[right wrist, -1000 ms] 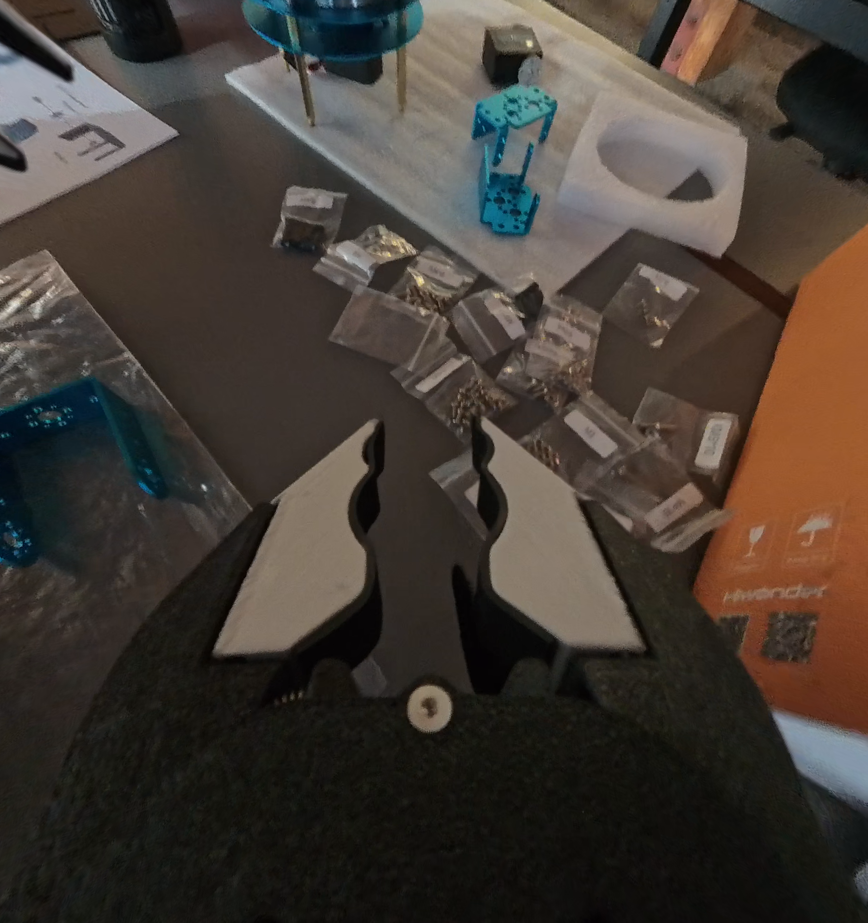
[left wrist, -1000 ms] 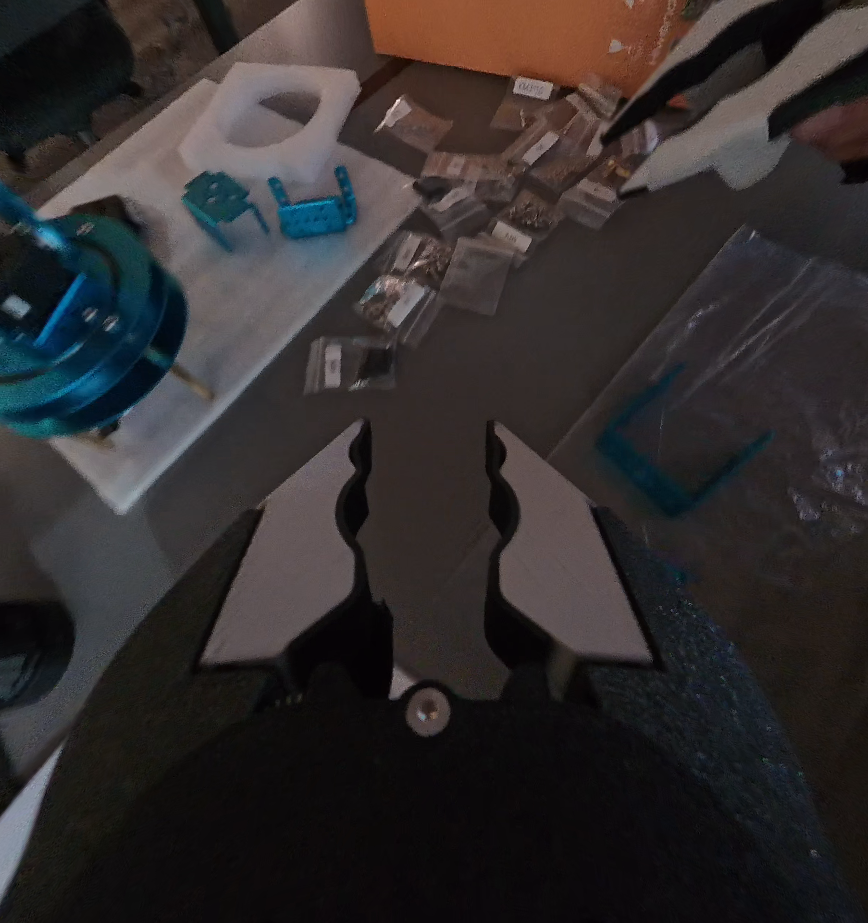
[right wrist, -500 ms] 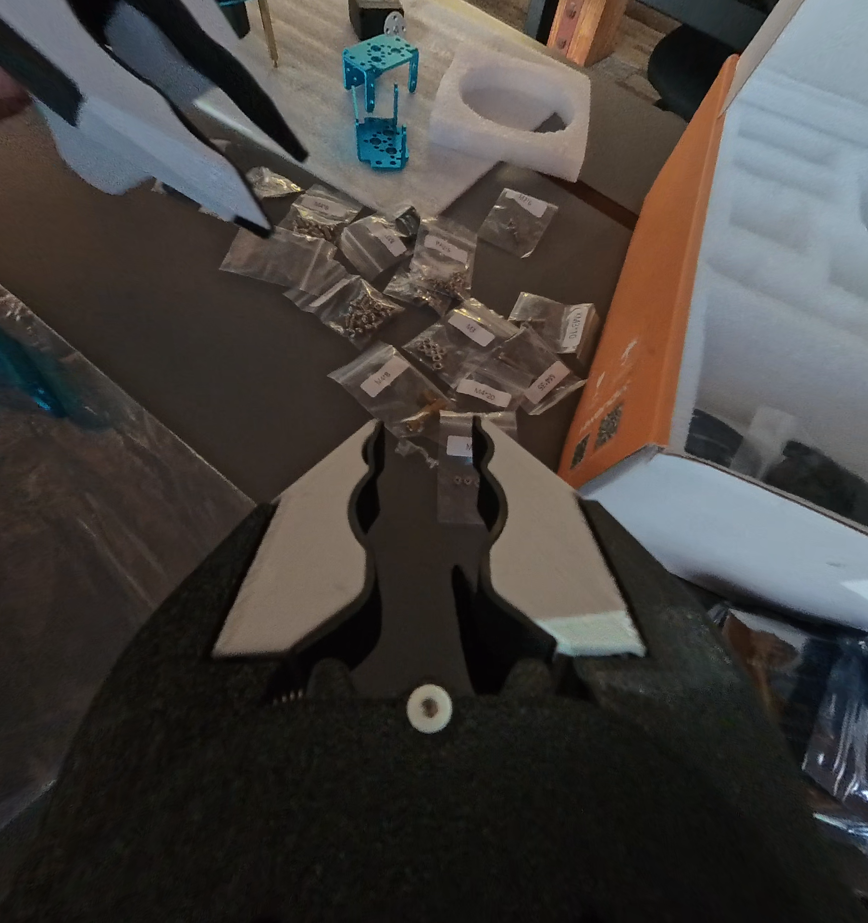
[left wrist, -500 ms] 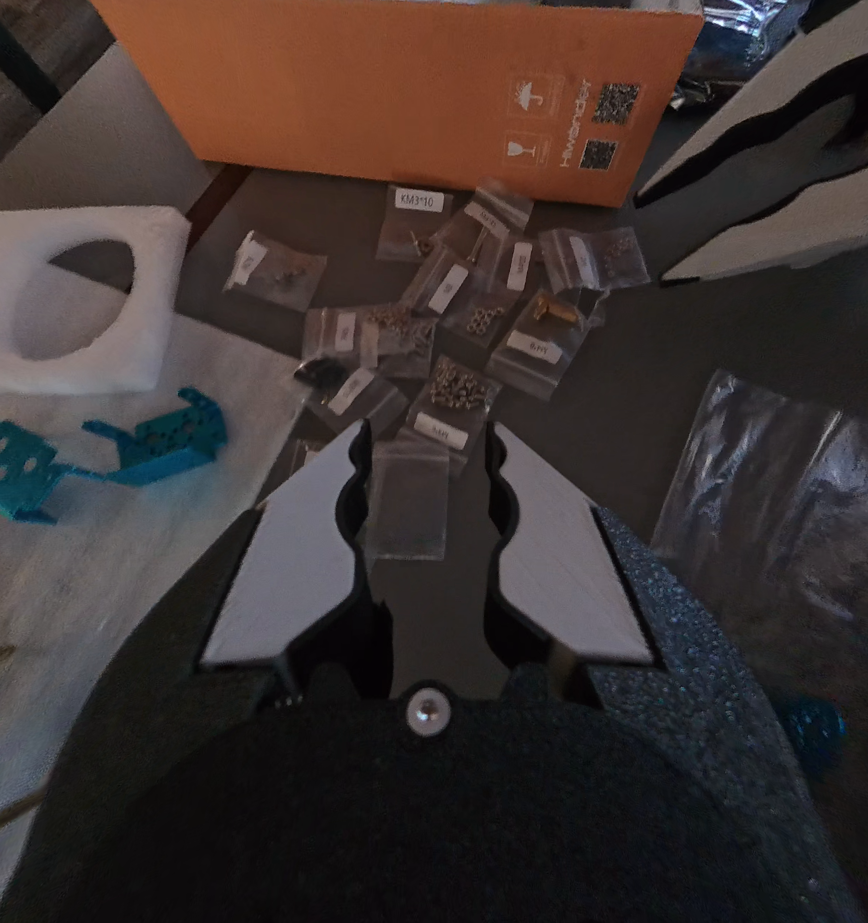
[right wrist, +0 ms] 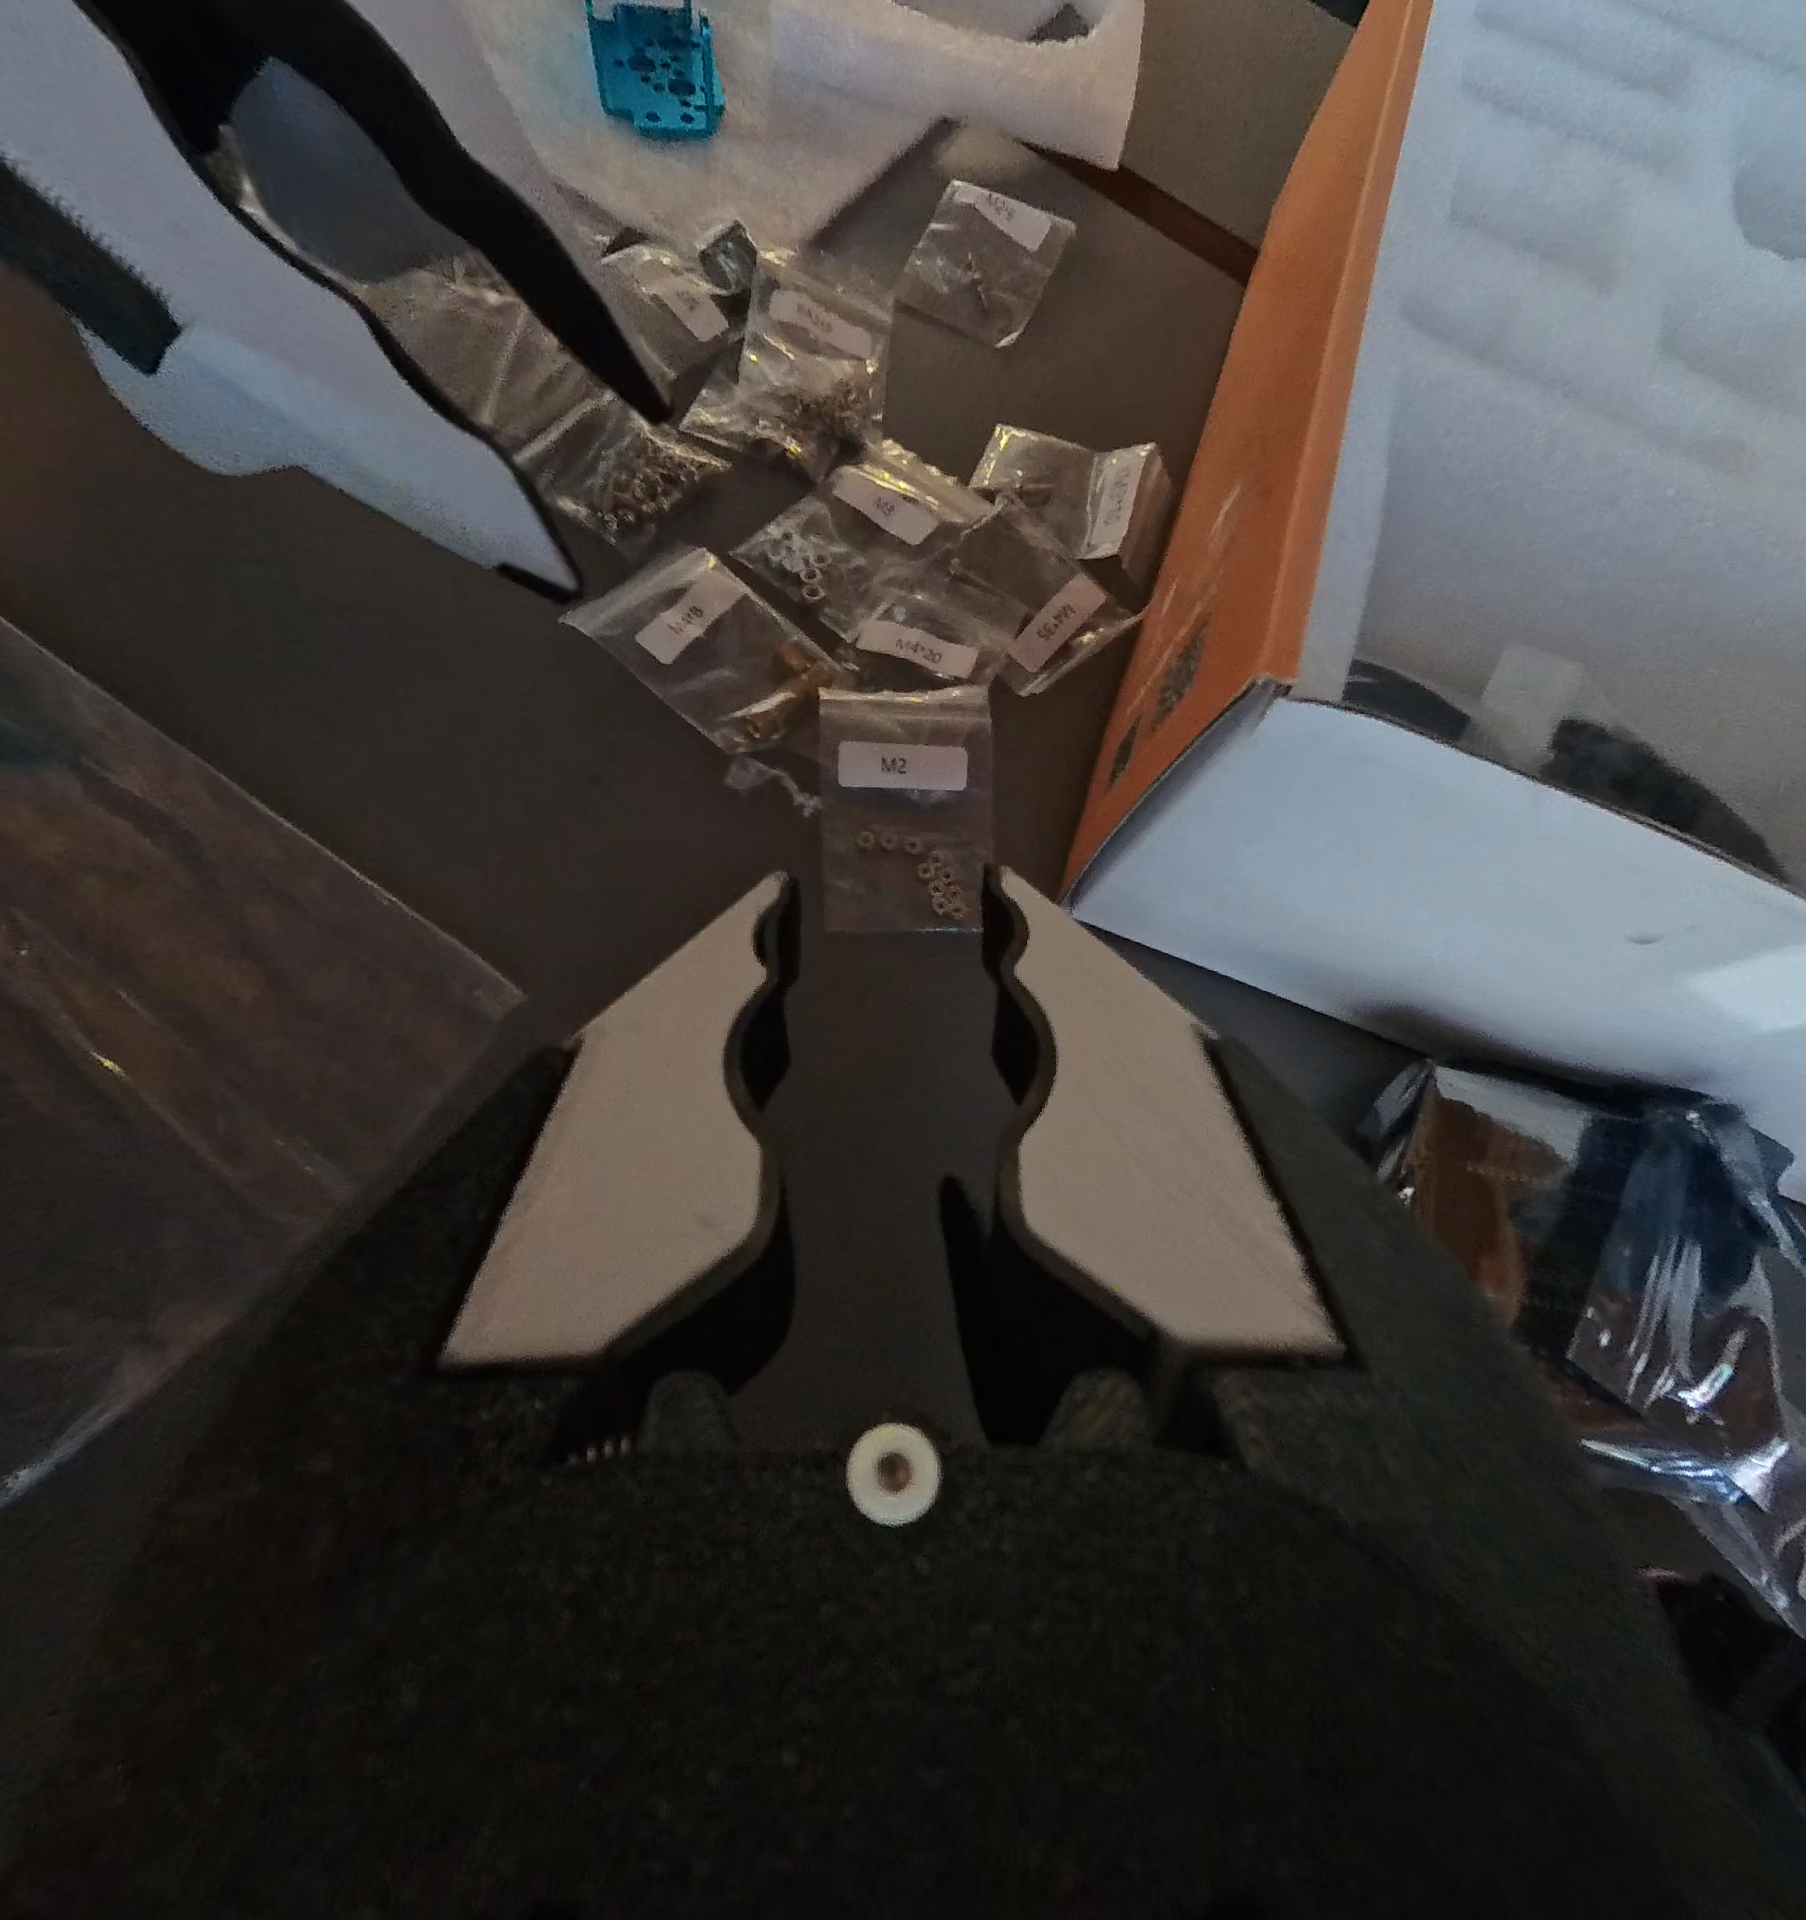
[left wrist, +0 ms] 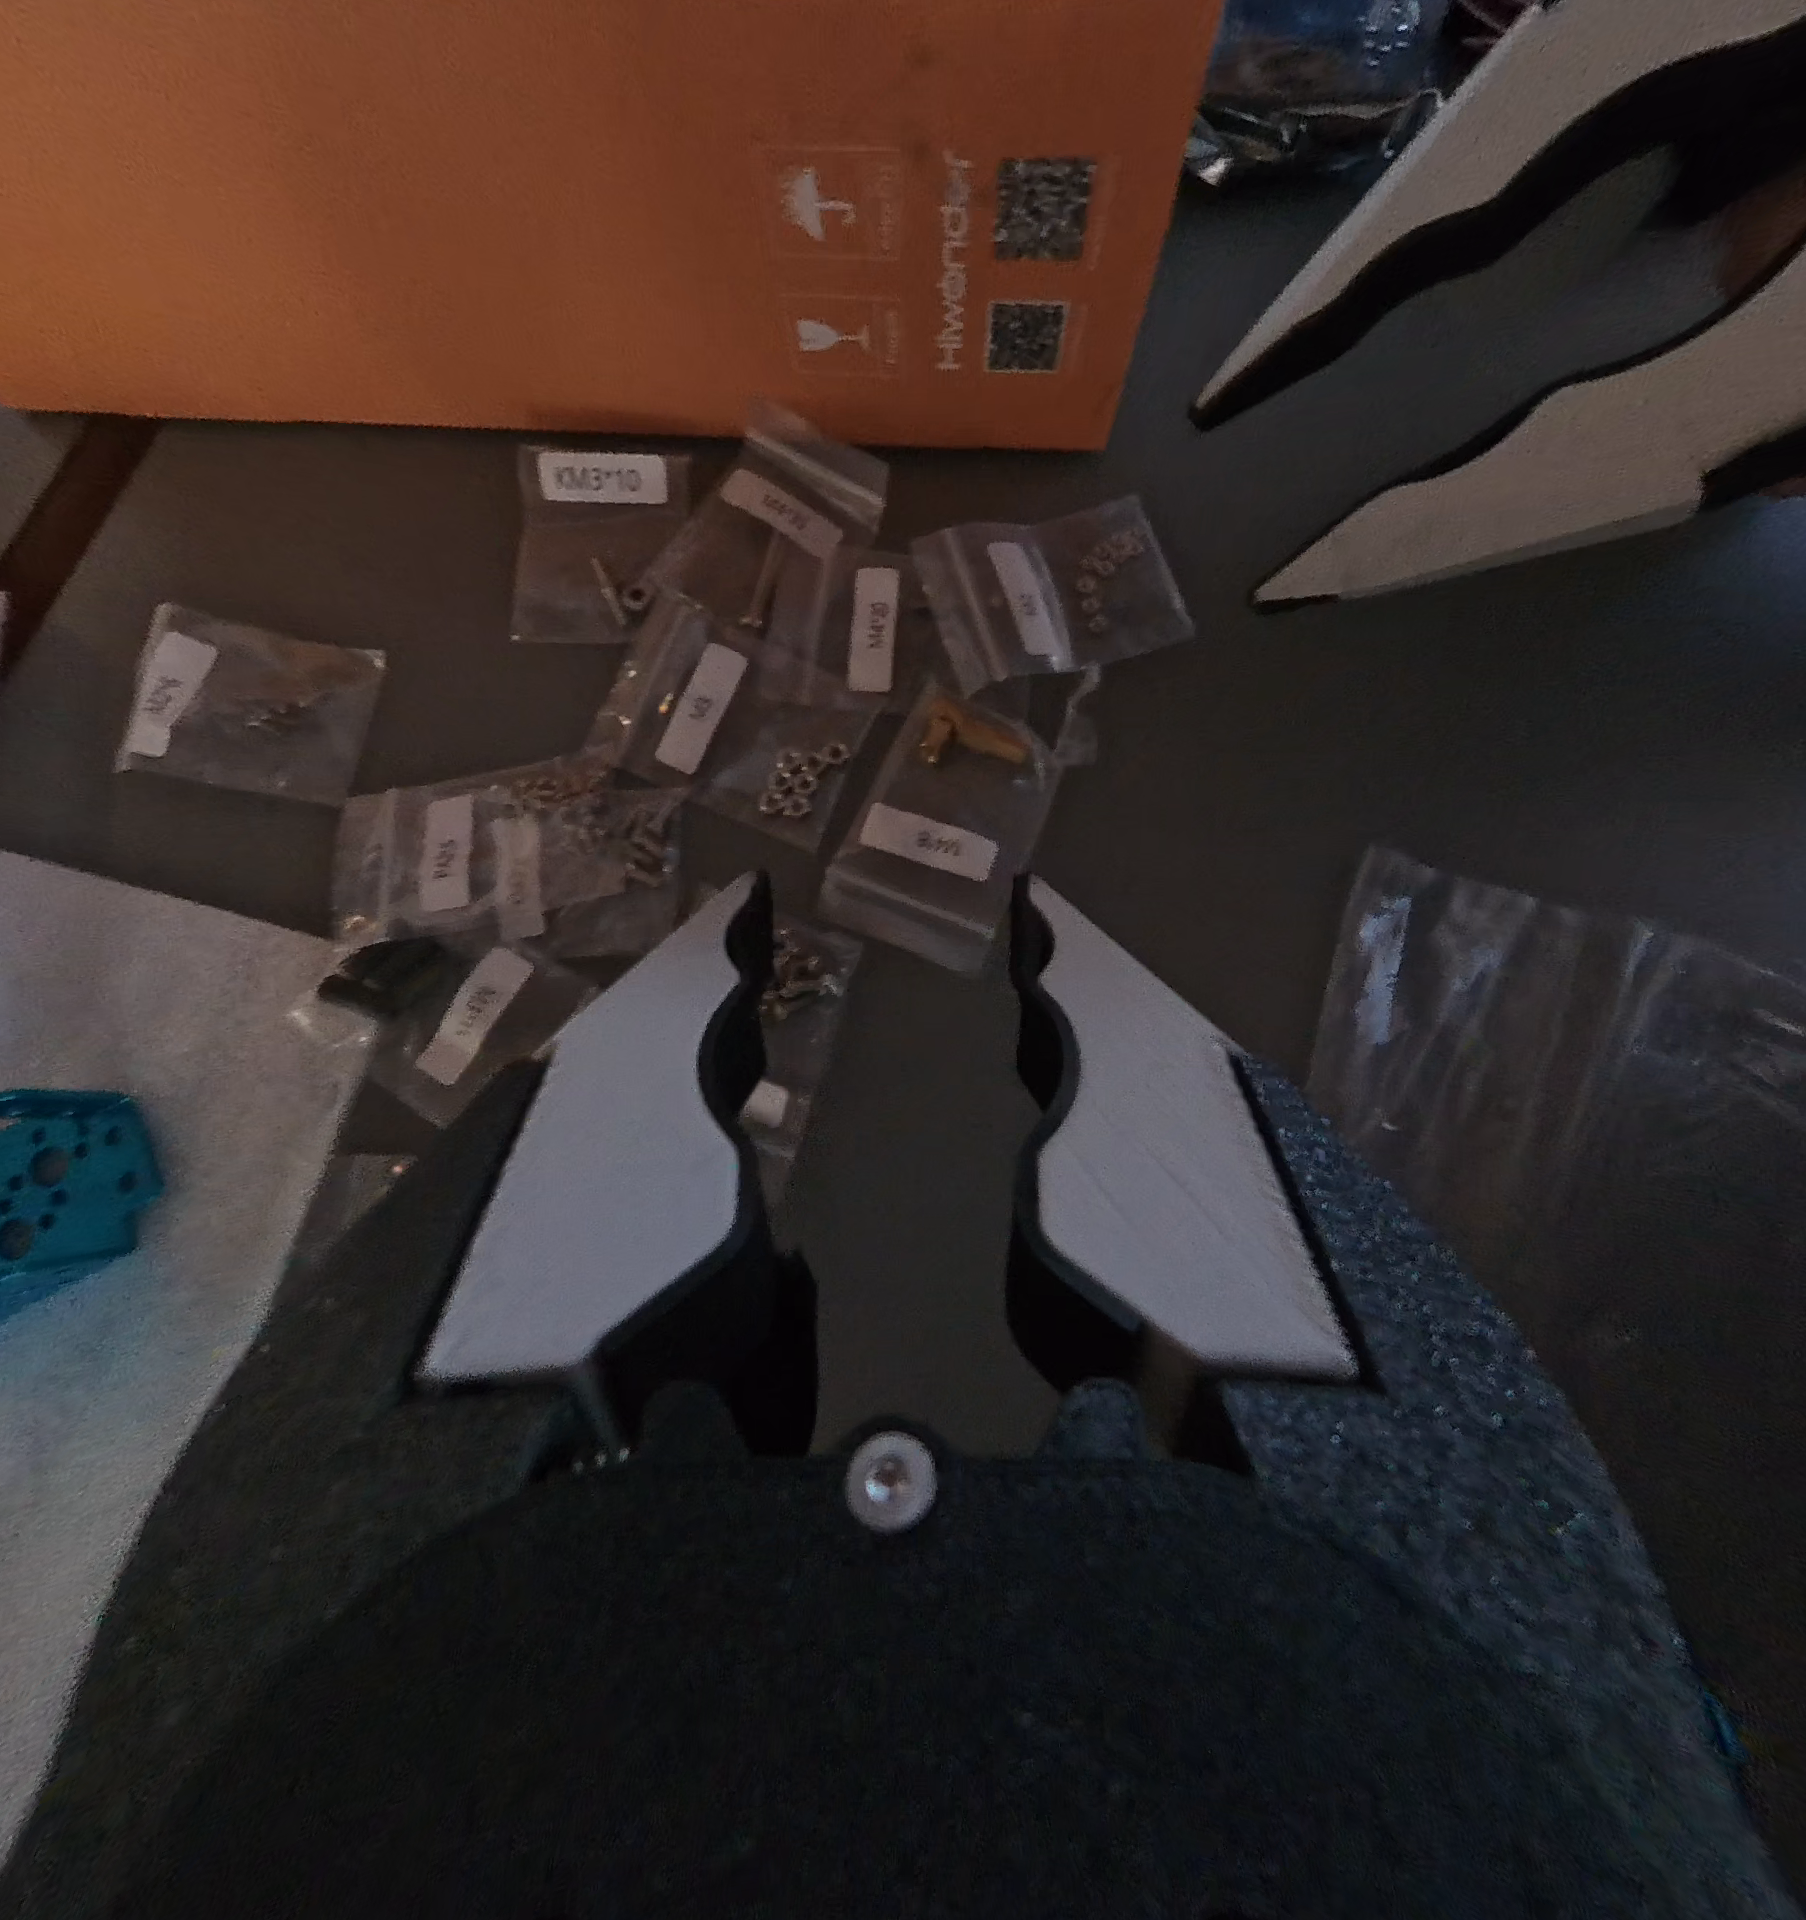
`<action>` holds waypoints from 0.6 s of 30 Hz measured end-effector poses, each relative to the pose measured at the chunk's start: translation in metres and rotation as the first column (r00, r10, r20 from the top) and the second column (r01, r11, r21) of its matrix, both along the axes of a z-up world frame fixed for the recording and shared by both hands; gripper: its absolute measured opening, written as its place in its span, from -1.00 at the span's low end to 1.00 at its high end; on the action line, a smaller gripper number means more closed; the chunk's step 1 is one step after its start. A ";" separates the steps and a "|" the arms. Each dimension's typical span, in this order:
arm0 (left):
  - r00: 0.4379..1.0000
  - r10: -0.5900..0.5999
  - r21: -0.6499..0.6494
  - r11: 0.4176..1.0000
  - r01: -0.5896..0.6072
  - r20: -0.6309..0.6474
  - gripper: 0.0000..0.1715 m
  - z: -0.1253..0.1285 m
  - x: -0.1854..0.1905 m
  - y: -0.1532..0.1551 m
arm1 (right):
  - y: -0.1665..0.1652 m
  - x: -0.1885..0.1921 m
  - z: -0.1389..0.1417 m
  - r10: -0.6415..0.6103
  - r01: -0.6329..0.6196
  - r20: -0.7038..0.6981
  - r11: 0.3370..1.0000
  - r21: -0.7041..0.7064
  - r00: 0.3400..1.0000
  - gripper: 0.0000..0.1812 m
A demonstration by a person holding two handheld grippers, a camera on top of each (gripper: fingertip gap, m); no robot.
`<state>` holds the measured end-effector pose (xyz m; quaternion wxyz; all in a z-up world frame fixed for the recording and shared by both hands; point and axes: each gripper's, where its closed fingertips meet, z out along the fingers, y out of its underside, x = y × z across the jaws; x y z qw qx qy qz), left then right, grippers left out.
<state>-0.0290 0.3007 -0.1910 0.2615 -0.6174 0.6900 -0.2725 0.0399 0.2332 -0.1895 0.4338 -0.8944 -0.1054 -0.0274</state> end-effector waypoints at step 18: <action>0.999 -0.043 -0.014 0.999 0.044 0.026 -0.48 0.020 -0.039 -0.045 | 0.011 -0.003 -0.028 -0.043 0.025 -0.137 0.991 -0.132 0.990 -0.89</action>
